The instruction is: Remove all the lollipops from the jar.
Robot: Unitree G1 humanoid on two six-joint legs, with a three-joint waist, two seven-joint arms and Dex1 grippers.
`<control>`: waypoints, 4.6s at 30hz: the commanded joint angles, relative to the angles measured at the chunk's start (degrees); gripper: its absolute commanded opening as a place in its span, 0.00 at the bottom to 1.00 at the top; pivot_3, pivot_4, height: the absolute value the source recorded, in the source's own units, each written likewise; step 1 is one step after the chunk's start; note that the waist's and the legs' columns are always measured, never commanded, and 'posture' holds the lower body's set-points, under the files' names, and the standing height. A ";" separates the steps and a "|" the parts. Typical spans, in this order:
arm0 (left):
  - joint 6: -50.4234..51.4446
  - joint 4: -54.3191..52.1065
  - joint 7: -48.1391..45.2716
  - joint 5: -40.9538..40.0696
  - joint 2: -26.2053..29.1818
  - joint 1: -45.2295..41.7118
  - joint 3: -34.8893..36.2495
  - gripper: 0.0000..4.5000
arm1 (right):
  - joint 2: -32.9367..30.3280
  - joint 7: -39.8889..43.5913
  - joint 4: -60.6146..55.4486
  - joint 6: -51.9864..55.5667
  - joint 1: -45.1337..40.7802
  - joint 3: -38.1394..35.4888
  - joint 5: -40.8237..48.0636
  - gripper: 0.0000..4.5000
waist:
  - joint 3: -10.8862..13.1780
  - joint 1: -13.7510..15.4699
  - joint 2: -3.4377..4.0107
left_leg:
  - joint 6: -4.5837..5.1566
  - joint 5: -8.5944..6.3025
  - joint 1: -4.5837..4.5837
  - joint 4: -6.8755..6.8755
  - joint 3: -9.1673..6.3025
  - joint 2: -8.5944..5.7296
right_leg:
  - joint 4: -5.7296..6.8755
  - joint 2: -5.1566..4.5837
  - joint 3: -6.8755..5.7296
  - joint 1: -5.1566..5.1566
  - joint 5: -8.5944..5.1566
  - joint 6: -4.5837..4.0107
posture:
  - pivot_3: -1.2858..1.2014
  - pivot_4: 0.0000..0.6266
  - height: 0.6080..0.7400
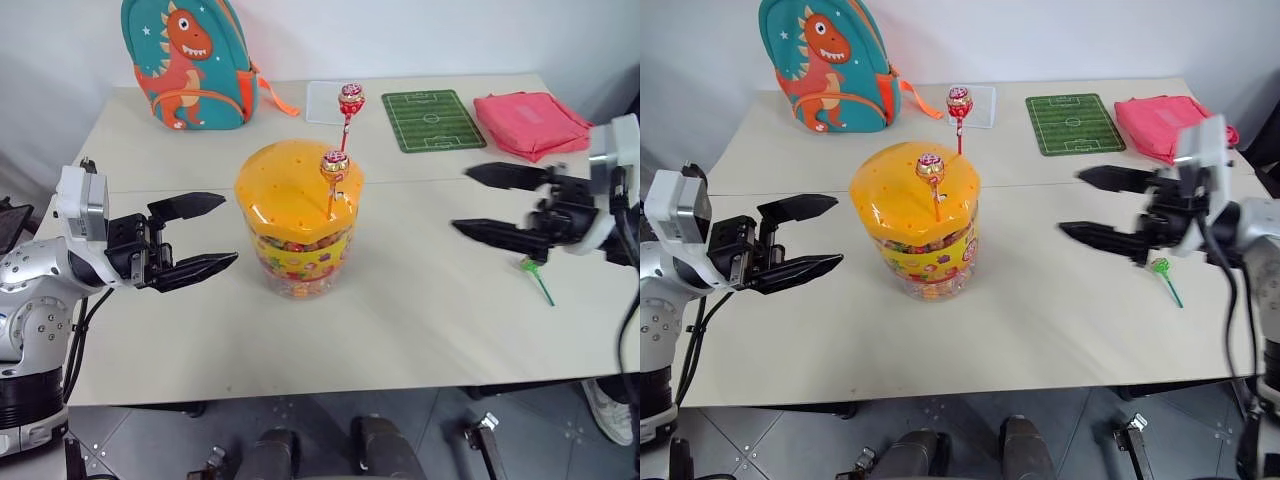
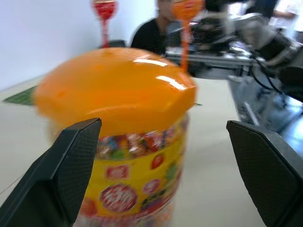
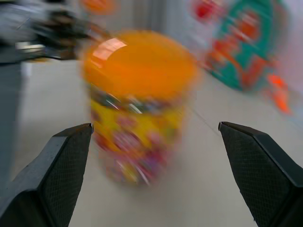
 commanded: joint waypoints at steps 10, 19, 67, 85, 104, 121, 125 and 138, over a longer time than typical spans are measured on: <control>-0.02 -3.21 1.23 -1.04 0.00 1.27 0.85 1.00 | 13.86 -10.35 -3.66 6.90 -13.45 12.05 0.90 0.99 | 0.01 1.36 -0.04 | 0.01 -0.01 -0.05 0.08 -0.17 -0.08 | -0.01 -0.05 -0.09 -0.03 0.02 0.03 | 0.52 0.24 1.00; 0.72 -4.09 1.86 -1.40 0.05 1.22 1.04 1.00 | 16.37 -11.64 -2.53 6.52 -13.92 13.28 -1.56 0.56 | 0.01 1.18 -0.04 | 0.02 -0.01 -0.05 0.06 -0.16 -0.08 | 0.03 -0.04 -0.10 -0.02 0.02 0.03 | 0.52 0.24 1.00; -3.10 -7.70 -2.96 1.57 0.05 2.19 -4.75 1.00 | -20.83 -7.71 49.51 4.01 9.30 9.50 -35.43 0.23 | 0.00 1.31 0.09 | 0.11 -0.02 -0.02 0.04 0.34 -0.02 | -0.30 -0.01 0.14 0.01 0.03 0.00 | 0.52 0.24 1.00; -4.18 -5.91 6.63 0.14 -4.91 4.88 2.72 1.00 | -8.08 2.63 23.25 9.91 -8.36 -5.94 -8.46 0.99 | 0.03 1.31 0.25 | 0.06 -0.05 0.03 0.03 0.36 0.09 | -0.32 0.06 0.12 0.04 0.03 0.00 | 0.52 0.24 1.00; -3.68 -6.90 9.70 -0.98 -6.26 4.25 0.91 1.00 | 22.83 -18.80 19.75 13.90 -28.11 9.01 -10.33 0.99 | 0.03 0.72 0.22 | 0.05 -0.05 -0.10 0.10 -0.01 -0.07 | 0.17 -0.06 -0.16 -0.11 0.05 0.02 | 0.52 0.24 1.00; -4.66 -6.48 9.39 -0.54 -6.55 2.47 -0.35 1.00 | 25.07 -19.41 23.10 10.52 -31.86 0.89 -6.96 0.01 | 0.03 -0.38 0.22 | 0.04 -0.04 -0.10 0.06 -0.07 -0.08 | 0.32 -0.08 -0.22 -0.19 0.05 0.01 | 0.52 0.24 1.00; -5.56 -6.07 6.64 0.44 -6.14 1.48 -2.23 1.00 | 23.62 -18.09 22.64 9.02 -32.48 -5.12 -2.49 0.01 | 0.01 -0.12 0.20 | 0.04 -0.04 -0.16 0.10 -0.14 -0.11 | 0.32 -0.10 -0.31 -0.18 0.05 0.01 | 0.52 0.24 1.00; -8.10 -11.06 -2.18 4.66 -2.50 6.31 -8.49 1.00 | -20.06 -5.89 36.01 13.37 -23.56 14.24 -28.73 0.01 | 0.03 0.80 0.20 | 0.10 -0.07 -0.25 -0.12 0.22 -0.07 | -0.38 -0.11 -0.08 -0.23 0.05 0.00 | 0.52 0.24 1.00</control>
